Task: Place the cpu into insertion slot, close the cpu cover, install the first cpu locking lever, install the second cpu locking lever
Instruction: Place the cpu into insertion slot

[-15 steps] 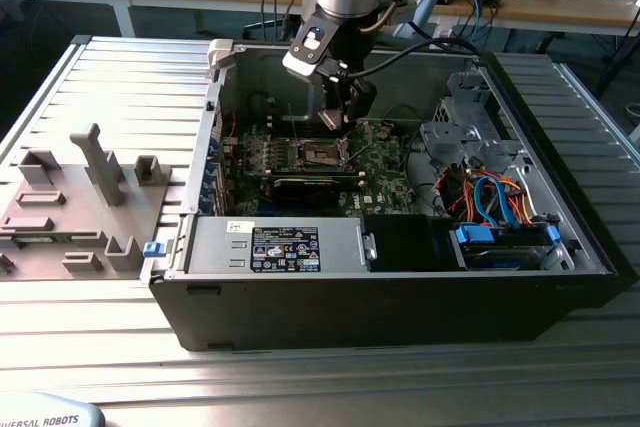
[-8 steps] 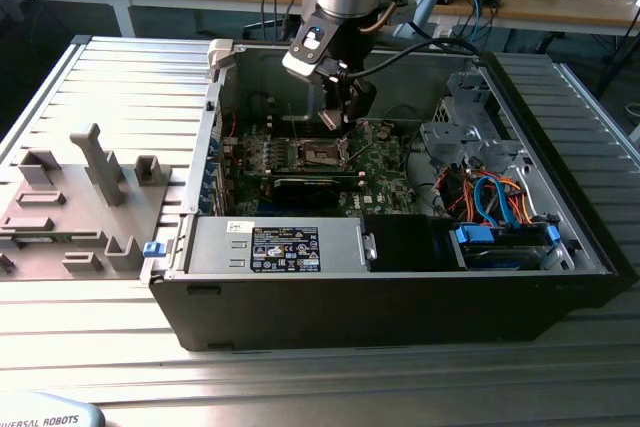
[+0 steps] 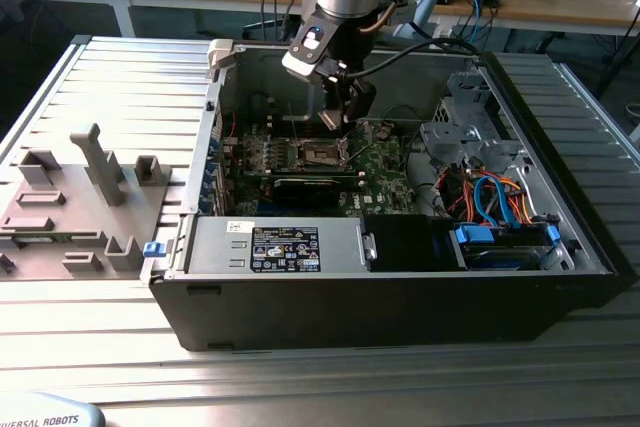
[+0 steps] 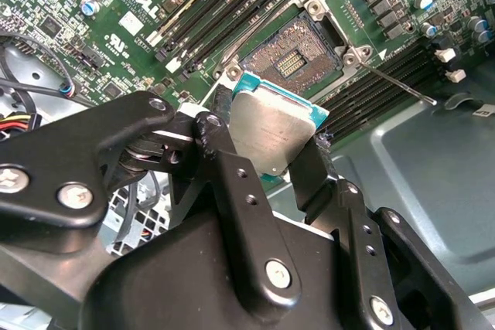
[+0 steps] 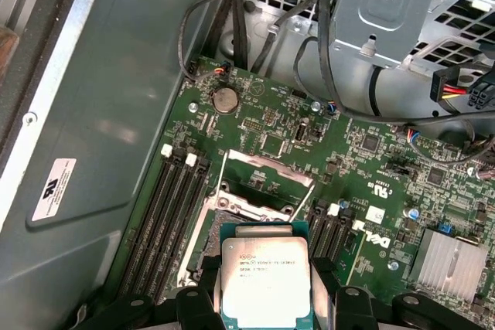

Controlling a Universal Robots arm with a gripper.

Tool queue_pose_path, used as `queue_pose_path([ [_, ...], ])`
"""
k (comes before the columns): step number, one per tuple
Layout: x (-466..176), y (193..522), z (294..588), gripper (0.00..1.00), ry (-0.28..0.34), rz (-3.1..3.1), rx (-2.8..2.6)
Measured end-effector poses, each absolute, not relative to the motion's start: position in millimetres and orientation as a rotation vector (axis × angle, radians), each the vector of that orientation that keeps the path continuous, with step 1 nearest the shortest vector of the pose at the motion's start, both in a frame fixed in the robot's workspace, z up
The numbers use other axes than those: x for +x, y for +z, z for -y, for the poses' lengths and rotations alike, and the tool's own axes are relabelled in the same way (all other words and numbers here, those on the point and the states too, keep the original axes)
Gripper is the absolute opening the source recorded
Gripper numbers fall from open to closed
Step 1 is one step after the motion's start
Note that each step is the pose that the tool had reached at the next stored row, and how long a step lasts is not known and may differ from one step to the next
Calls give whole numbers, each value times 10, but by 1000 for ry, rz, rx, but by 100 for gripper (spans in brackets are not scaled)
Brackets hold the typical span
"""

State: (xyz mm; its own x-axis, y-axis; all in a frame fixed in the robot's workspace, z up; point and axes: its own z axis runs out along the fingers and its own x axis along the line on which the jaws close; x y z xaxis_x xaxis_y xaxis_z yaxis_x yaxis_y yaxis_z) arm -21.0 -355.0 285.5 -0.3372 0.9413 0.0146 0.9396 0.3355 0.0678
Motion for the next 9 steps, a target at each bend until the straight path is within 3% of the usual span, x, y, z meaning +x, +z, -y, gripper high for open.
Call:
queue_pose_path([
  [9, -210, 2854, 3550, 54, 99, -2535, 1806],
])
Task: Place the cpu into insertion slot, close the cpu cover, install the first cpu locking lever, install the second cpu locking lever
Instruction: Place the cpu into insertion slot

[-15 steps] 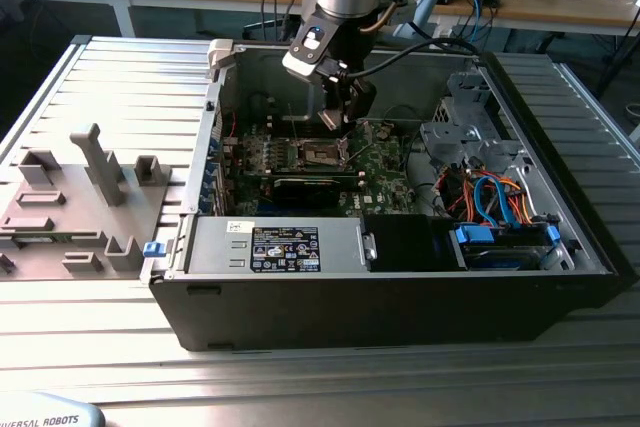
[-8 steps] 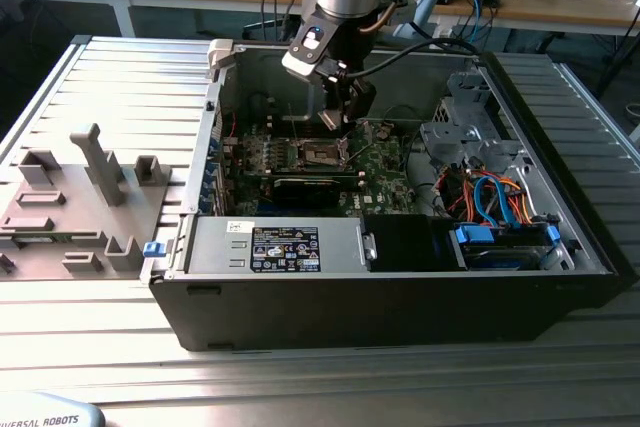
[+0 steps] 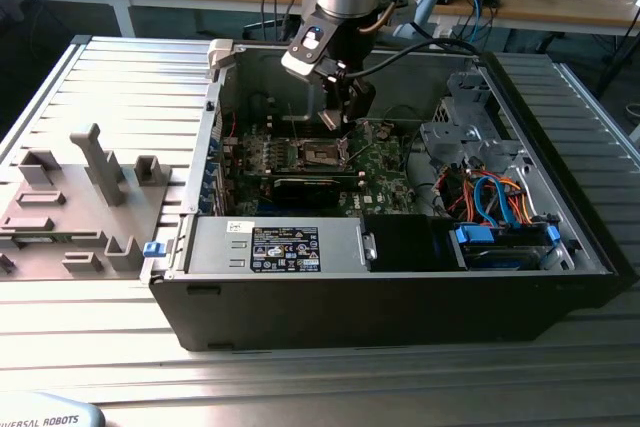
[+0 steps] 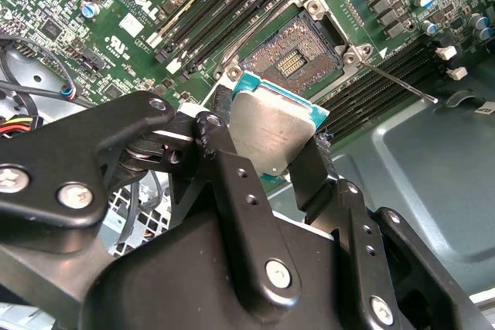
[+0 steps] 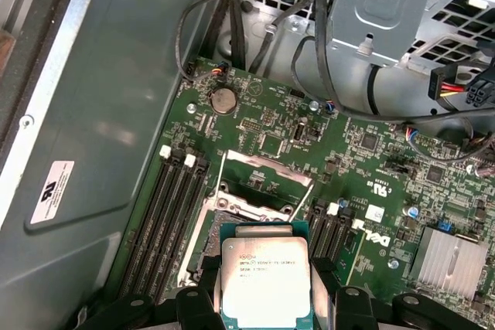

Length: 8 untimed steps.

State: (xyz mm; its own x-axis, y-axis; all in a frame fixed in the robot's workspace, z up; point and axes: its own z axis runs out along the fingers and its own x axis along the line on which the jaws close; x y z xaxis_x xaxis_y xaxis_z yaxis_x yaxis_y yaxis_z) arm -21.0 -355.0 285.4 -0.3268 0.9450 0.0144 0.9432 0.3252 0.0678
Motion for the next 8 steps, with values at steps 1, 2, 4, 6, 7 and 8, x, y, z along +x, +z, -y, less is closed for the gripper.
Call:
queue_pose_path([
  [1, -210, 2853, 3549, 54, 99, -2534, 1808],
  [2, -210, 2853, 3549, 54, 99, -2533, 1808],
  [4, -209, 2853, 3549, 54, 99, -2532, 1810],
  [6, -210, 2853, 3549, 54, 99, -2531, 1812],
  [7, -210, 2853, 3549, 54, 99, -2530, 1812],
  [8, -210, 2853, 3550, 54, 99, -2530, 1813],
])
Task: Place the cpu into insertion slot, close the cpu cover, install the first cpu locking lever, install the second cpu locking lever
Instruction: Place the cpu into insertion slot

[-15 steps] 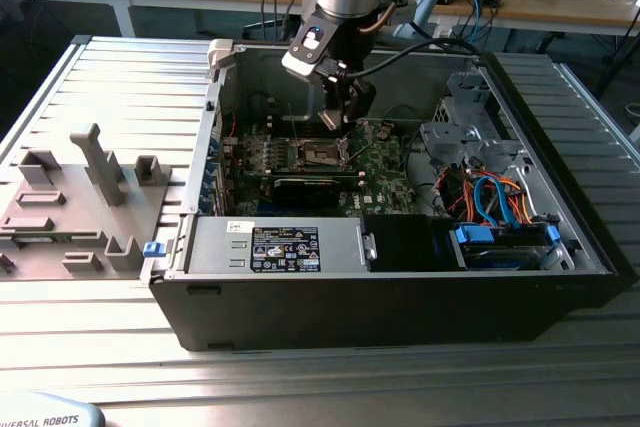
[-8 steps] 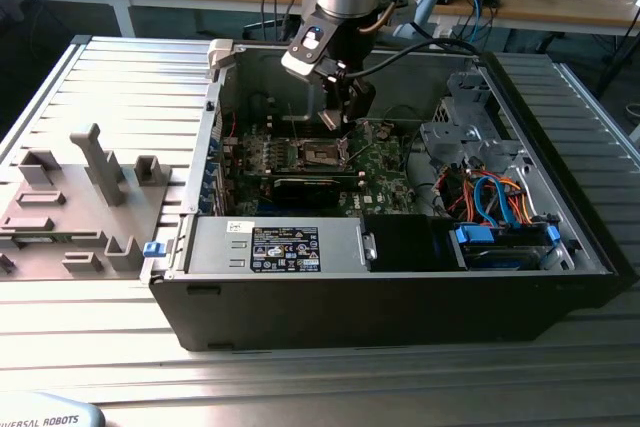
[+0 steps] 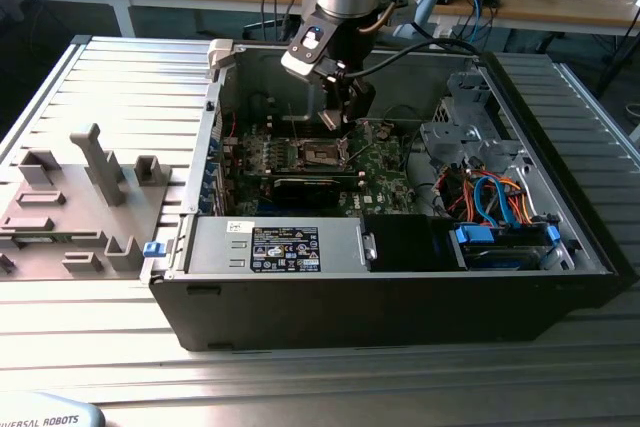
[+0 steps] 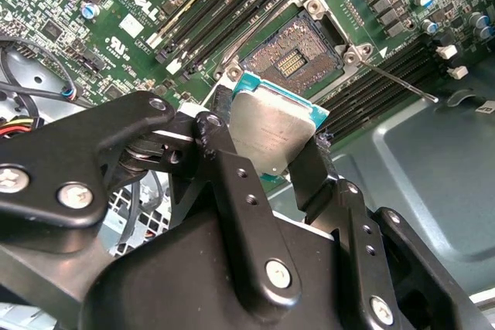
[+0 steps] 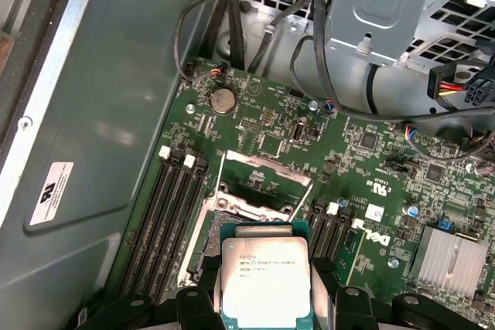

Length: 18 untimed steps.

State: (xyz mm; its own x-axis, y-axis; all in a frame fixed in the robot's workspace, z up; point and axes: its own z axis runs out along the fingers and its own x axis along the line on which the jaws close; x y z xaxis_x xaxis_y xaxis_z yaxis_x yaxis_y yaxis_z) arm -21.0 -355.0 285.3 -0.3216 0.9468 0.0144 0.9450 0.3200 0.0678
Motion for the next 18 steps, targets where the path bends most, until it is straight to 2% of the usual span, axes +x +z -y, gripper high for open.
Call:
queue_pose_path([
  [18, -210, 2852, 3549, 54, 99, -2518, 1828],
])
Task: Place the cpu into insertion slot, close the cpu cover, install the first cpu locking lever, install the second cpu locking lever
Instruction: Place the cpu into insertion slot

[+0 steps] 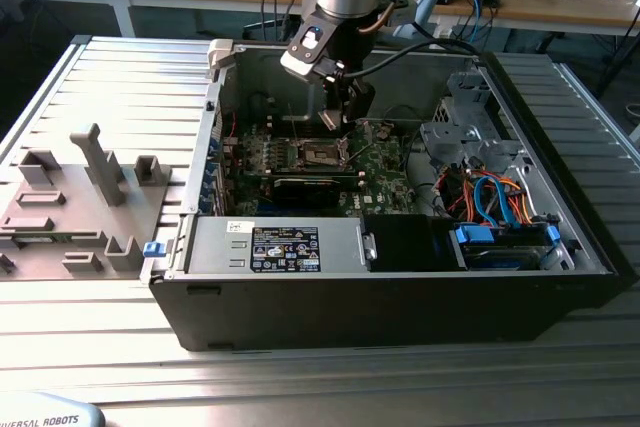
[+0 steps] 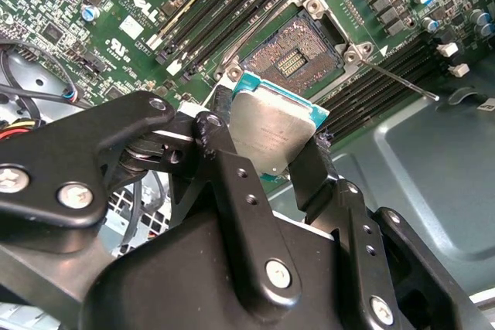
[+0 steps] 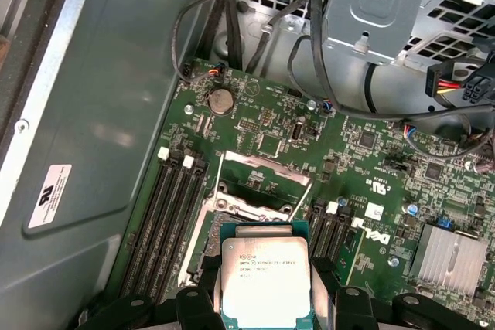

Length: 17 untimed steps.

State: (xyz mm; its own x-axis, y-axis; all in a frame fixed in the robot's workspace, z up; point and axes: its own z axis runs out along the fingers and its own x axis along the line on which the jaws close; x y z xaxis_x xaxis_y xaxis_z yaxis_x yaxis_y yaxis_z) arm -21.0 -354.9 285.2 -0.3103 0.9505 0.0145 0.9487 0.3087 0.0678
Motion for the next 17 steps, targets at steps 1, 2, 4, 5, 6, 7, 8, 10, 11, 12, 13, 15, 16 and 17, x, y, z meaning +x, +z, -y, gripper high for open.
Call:
queue_pose_path([
  [1, -210, 2852, 3549, 54, 99, -2518, 1829],
  [2, -210, 2852, 3549, 54, 99, -2518, 1829],
  [4, -210, 2852, 3550, 54, 99, -2516, 1831],
  [5, -210, 2852, 3550, 54, 99, -2516, 1831],
  [6, -210, 2852, 3549, 54, 99, -2515, 1832],
  [7, -210, 2851, 3549, 54, 99, -2515, 1833],
  [8, -210, 2851, 3549, 54, 99, -2514, 1833],
  [10, -210, 2851, 3549, 54, 98, -2513, 1835],
  [11, -210, 2851, 3550, 54, 99, -2513, 1836],
  [12, -210, 2851, 3549, 54, 99, -2512, 1836],
  [13, -210, 2851, 3550, 54, 98, -2512, 1837],
  [15, -210, 2851, 3549, 54, 98, -2510, 1839],
  [16, -210, 2851, 3550, 54, 98, -2510, 1839],
  [17, -210, 2851, 3550, 54, 98, -2509, 1841],
])
